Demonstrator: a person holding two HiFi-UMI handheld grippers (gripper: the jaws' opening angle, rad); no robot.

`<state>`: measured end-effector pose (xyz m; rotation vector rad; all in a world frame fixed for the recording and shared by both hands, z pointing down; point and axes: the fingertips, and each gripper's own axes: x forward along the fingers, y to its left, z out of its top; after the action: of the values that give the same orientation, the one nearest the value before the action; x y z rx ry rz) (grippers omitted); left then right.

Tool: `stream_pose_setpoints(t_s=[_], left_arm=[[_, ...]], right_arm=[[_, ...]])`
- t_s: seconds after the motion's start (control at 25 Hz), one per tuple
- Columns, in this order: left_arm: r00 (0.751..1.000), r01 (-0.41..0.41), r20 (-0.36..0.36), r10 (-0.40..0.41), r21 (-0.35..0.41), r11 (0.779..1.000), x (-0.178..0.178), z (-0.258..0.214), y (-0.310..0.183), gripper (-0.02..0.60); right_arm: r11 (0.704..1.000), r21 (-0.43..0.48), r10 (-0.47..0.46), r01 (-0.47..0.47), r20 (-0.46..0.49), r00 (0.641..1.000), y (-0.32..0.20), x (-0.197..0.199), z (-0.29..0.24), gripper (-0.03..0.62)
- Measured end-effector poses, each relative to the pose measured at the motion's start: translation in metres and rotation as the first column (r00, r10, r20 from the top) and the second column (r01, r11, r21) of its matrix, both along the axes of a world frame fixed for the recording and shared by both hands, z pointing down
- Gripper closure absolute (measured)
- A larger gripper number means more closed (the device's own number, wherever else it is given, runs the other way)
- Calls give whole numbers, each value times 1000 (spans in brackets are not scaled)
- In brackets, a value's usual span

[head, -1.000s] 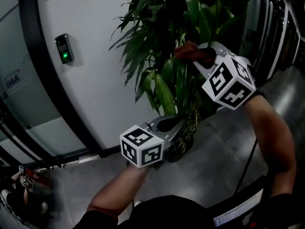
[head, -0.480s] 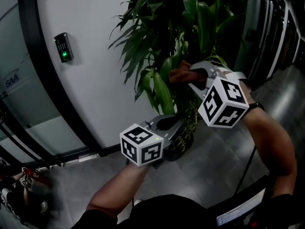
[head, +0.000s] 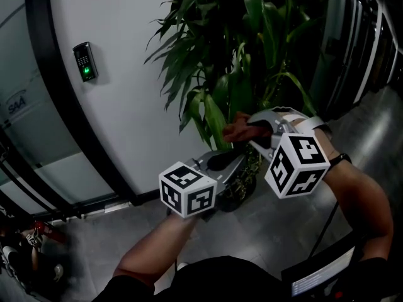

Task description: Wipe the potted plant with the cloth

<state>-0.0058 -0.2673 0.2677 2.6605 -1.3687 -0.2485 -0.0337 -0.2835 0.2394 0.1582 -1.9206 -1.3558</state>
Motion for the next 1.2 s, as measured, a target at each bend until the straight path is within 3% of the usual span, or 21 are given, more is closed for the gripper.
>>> stream_pose_setpoints(t_s=[0.28,0.6,0.72,0.84,1.0,1.12,1.2], left_arm=[[1000,4,3,-4,0,1000,-1,0,0,566],[1000,12,0,-12,-2,1000,-3,1,1,566],[1000,9,-6,-9,-4,1000,-4,1,1,566],[1000,7,-11,-7,0,1000,-4,-1,0,566],[1000,8,-12,-8,5,1000,-3,-2,0,566],[1000,5,-12,-5,8,1000,-1,-3,1,566],[1000,5,-11,-5,10,1000,0,-3,2,566]], right_arm=[[997,-58,-57,52,-90,994,26,8,19,530],[996,-63,-75,70,-78,994,31,10,14,530],[997,-14,-78,78,8,997,28,10,-19,530],[998,42,-50,43,156,987,11,5,-65,530],[995,73,42,-75,371,928,-34,-1,-112,530],[988,73,89,-133,431,898,-59,-5,-127,530],[989,57,101,-139,427,899,-65,-10,-128,530]])
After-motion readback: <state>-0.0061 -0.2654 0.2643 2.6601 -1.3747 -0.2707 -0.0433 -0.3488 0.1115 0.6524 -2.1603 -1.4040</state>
